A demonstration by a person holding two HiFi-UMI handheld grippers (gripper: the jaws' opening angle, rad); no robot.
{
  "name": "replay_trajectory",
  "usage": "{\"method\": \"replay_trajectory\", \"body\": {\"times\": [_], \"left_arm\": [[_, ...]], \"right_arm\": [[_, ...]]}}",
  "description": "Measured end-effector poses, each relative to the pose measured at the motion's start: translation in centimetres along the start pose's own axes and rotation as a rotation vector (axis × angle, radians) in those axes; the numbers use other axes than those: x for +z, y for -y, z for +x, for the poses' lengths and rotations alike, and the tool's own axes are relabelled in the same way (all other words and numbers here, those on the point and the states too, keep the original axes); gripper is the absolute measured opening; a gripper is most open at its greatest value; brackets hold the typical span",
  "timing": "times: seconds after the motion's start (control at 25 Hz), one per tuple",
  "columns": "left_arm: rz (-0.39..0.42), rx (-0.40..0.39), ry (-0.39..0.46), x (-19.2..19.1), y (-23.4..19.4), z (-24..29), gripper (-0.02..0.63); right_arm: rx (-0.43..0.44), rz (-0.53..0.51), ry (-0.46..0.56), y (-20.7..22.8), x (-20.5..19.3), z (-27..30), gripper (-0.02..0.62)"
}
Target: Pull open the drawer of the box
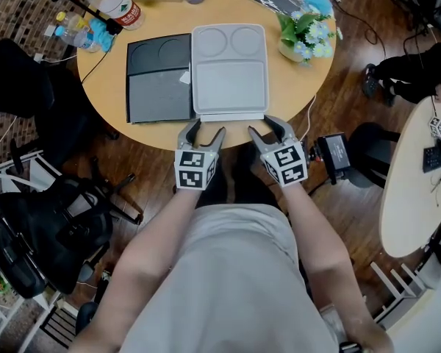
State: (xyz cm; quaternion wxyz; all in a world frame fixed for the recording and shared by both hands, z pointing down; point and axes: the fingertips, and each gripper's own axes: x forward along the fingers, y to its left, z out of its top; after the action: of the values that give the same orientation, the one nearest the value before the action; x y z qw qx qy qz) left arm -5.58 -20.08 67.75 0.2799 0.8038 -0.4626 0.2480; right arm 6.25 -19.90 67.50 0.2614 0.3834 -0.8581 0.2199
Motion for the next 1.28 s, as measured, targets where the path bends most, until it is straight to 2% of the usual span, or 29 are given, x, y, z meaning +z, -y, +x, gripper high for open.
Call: {"method": "replay_trajectory", "body": {"times": [1.0, 1.28], "left_arm": [[0.050, -0.116, -0.104, -5.6, 3.7, -4.6, 0.299], [0.087, -0.129, -0.116, -7.3, 4.1, -5.7, 0.299]], "right_arm": [[0.048, -0.012, -0.042, -4.1, -4.4, -4.1, 0.202], [0.076, -0.040, -0.063, -5.9, -6.0, -5.0, 0.204]]}}
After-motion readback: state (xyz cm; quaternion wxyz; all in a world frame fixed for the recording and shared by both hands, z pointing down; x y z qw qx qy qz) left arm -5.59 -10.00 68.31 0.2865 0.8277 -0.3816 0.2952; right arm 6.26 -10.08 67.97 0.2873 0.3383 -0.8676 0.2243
